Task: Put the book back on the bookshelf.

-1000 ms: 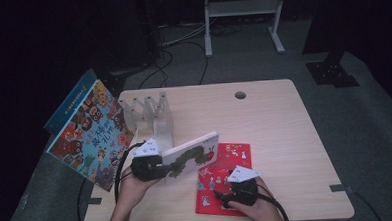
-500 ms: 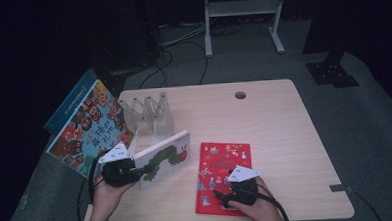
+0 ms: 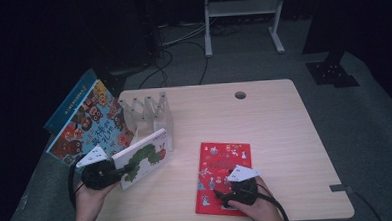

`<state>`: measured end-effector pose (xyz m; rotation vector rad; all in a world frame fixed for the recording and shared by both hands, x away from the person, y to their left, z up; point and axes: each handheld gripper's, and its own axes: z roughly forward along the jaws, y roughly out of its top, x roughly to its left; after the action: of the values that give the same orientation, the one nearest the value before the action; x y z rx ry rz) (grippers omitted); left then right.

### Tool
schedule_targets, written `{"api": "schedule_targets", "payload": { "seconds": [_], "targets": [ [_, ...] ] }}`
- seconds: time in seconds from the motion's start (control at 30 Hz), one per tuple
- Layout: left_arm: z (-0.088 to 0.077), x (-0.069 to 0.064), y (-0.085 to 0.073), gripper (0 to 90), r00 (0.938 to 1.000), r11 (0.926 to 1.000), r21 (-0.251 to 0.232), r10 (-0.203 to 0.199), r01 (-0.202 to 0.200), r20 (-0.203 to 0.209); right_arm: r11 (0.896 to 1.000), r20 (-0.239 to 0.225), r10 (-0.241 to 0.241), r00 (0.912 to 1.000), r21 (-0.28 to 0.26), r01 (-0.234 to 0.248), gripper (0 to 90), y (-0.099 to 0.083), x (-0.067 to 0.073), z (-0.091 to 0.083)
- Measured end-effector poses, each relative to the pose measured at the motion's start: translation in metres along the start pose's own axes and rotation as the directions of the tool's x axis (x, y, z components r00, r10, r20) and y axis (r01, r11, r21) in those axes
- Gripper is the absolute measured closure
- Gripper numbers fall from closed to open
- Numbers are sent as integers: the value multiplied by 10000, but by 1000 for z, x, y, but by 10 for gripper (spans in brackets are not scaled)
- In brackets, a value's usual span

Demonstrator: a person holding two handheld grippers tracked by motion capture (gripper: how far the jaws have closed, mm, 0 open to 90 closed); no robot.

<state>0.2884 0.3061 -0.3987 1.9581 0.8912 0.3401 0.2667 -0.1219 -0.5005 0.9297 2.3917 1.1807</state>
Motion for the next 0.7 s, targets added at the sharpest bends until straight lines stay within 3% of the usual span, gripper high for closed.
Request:
{"api": "schedule_targets", "payload": {
  "seconds": [0.23,0.7],
  "targets": [
    [5,8,6,756,9986,9999,-41,-117,115,-525,10000,-1,3,10000,5,-3,127,0,0,0],
    [49,24,36,756,9890,9992,-358,-242,192,-1461,10000,-10,13,10000,1,-13,127,0,0,0]
  ]
}}
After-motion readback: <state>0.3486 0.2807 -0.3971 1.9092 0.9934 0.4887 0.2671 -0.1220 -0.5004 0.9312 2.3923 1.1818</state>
